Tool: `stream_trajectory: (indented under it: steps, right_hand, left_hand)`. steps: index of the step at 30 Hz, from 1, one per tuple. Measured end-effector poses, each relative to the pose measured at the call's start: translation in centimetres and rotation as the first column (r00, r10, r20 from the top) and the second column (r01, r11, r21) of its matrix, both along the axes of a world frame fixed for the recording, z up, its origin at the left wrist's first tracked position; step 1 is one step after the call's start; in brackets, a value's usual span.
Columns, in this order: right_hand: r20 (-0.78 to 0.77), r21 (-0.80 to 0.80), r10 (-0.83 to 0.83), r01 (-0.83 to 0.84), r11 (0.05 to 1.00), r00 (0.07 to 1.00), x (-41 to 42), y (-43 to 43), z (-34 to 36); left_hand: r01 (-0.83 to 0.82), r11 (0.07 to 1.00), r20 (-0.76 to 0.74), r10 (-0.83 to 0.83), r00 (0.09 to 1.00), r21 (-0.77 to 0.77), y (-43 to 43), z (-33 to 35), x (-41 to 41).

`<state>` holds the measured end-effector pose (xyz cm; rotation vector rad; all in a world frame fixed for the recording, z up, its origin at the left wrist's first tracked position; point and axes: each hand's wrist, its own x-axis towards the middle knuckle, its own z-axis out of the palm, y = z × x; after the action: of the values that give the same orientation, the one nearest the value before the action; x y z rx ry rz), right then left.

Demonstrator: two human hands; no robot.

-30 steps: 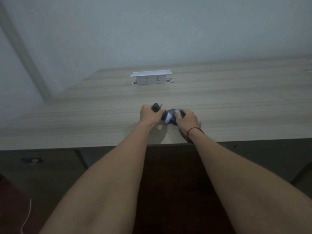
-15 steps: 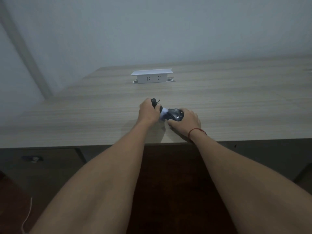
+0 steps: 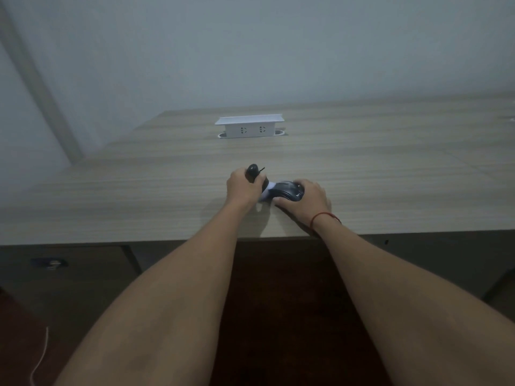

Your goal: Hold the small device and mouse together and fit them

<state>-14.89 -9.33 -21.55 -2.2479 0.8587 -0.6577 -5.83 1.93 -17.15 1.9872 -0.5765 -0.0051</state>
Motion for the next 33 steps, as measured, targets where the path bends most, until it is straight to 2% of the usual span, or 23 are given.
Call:
stream_trajectory:
  steps: [3,5,7,9,12,18,21,23,27,31,33]
  right_hand:
    - [0.006,0.025,0.019,-0.019,1.000,1.000,0.1,-0.1,-0.1]
    - [0.007,0.039,0.027,-0.028,0.999,1.000,0.1,-0.1,-0.1]
    - [0.019,0.049,0.039,-0.040,0.998,0.999,0.1,-0.2,-0.2]
    - [0.032,0.060,0.046,-0.048,0.997,0.998,0.1,-0.2,-0.2]
    - [0.024,0.056,0.047,-0.048,0.997,0.999,0.1,-0.2,-0.1]
    - [0.027,0.070,0.047,-0.049,0.996,0.999,0.0,0.0,0.1]
    - [0.042,0.079,0.038,-0.041,0.996,0.998,-0.2,0.1,0.0]
    - [0.048,0.093,0.020,-0.024,0.995,0.999,-0.3,0.1,0.1]
    - [0.061,0.122,0.032,-0.039,0.992,0.998,-0.3,0.1,0.3]
    - [0.077,0.155,0.057,-0.069,0.986,0.995,-0.5,-0.1,0.2]
    - [0.068,0.157,0.072,-0.082,0.984,0.995,-0.5,-0.3,0.2]
  left_hand:
    - [-0.092,0.982,-0.022,0.090,0.996,-0.165,0.1,0.2,0.0]
    - [-0.091,0.962,-0.037,0.084,0.996,-0.258,-0.3,0.9,-0.2]
    - [-0.028,0.977,-0.024,0.023,0.999,-0.210,-0.8,1.2,-0.6]
    - [0.010,0.998,0.013,-0.009,1.000,-0.059,-1.2,0.9,-0.6]
    - [-0.017,0.994,0.083,0.008,0.997,0.111,-1.0,1.4,0.2]
    - [0.084,0.996,0.135,-0.083,0.987,0.003,-2.1,1.7,-1.1]
    - [-0.056,0.998,0.077,0.053,0.996,0.037,-2.5,0.8,-1.3]
    - [-0.105,0.992,0.097,0.098,0.991,0.070,-2.3,0.7,-0.6]
    - [0.012,1.000,0.091,-0.011,0.996,-0.013,-2.5,0.9,-0.6]
    - [-0.064,0.992,0.075,0.055,0.996,0.112,-1.8,0.4,0.1]
    - [-0.075,0.992,0.081,0.067,0.994,0.098,-1.0,0.0,0.8]
